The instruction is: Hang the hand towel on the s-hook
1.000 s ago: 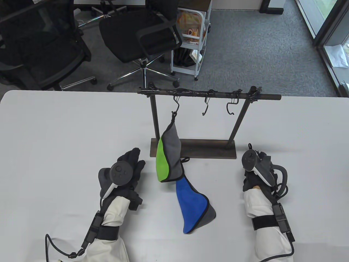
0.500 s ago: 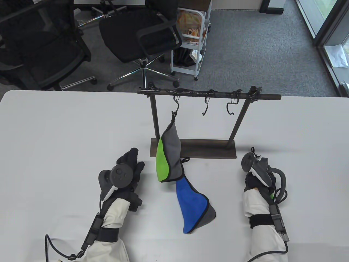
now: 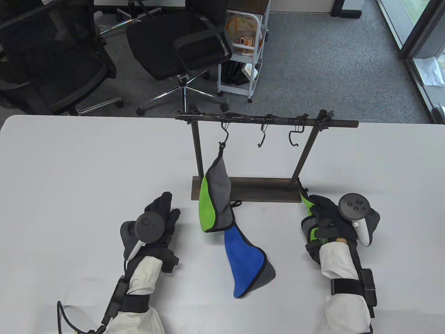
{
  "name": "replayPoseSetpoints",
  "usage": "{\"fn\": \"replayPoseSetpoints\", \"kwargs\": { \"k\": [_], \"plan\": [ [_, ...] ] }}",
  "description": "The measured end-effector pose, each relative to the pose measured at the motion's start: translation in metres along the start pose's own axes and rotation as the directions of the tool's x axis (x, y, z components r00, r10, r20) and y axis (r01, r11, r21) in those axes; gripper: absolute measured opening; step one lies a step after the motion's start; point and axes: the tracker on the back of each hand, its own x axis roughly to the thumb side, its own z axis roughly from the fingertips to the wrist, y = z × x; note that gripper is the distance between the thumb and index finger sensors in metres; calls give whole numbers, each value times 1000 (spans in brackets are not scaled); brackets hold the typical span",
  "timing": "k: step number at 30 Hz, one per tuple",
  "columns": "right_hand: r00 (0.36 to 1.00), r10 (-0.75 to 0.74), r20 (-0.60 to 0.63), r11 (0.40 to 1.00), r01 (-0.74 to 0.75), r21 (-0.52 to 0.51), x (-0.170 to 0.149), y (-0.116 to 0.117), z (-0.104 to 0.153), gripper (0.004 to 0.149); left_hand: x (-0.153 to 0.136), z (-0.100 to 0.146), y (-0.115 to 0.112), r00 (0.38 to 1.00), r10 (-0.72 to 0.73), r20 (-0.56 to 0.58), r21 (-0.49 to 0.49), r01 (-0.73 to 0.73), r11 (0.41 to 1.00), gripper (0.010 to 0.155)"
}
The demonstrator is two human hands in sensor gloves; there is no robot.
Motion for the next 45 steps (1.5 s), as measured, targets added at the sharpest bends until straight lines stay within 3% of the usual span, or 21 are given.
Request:
{"fn": "replayPoseSetpoints", "kwargs": {
  "k": [13,25,37,45],
  "plan": [
    [928,-329,173,943,311,123,19,-9,8,40,0,1,-1,1000,8,-2,-15,-8,1000,63],
    [693,-665,278,743,578,337,51,-12,14,40,1,1,-2,1000,3,-1,-23,-3,1000,63],
    [531,-809,252,583,671,458,74,-1,9,41,2,2,-4,1000,-10,4,-40,11,999,63],
    [528,-821,217,563,689,456,73,6,1,41,3,2,-4,1000,-10,5,-41,10,999,63]
  ]
}}
